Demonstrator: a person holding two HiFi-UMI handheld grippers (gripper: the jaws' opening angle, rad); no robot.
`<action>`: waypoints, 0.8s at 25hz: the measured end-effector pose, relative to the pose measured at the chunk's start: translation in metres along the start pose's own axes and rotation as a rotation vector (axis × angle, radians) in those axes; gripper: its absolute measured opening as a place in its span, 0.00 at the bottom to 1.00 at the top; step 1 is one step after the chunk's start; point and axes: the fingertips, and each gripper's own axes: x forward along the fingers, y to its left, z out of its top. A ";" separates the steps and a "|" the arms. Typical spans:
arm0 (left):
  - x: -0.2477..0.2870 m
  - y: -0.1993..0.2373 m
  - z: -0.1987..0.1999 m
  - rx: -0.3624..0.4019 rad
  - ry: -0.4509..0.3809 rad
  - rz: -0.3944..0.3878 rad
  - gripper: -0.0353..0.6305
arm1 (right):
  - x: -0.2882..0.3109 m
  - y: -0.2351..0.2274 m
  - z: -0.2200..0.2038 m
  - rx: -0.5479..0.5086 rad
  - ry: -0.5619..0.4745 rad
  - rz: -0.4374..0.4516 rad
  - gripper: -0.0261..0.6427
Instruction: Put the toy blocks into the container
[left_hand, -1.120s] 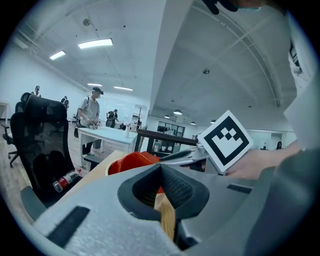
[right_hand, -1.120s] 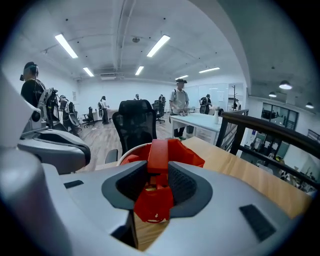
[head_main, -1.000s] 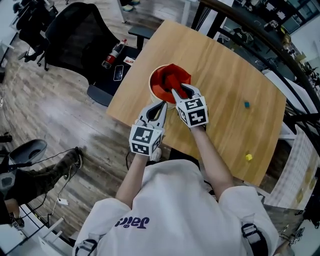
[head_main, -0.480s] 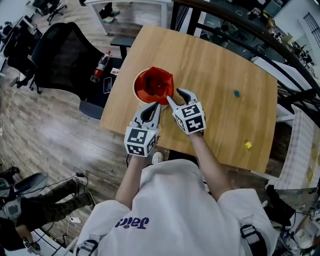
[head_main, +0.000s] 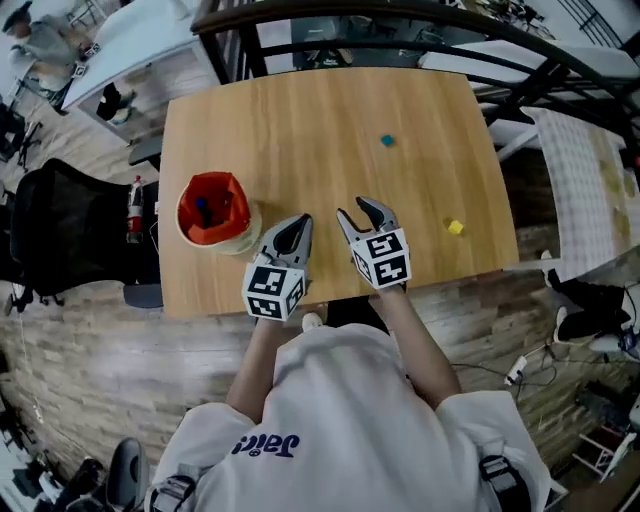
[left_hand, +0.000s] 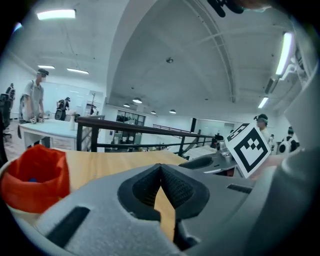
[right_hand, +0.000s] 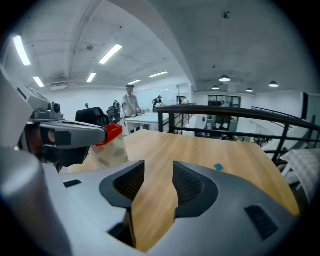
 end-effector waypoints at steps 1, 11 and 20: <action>0.015 -0.015 -0.006 0.004 0.017 -0.036 0.06 | -0.011 -0.019 -0.015 0.025 0.007 -0.036 0.29; 0.133 -0.168 -0.067 0.087 0.220 -0.441 0.06 | -0.127 -0.176 -0.161 0.359 0.092 -0.452 0.29; 0.209 -0.225 -0.105 0.139 0.325 -0.579 0.06 | -0.140 -0.262 -0.241 0.486 0.198 -0.595 0.30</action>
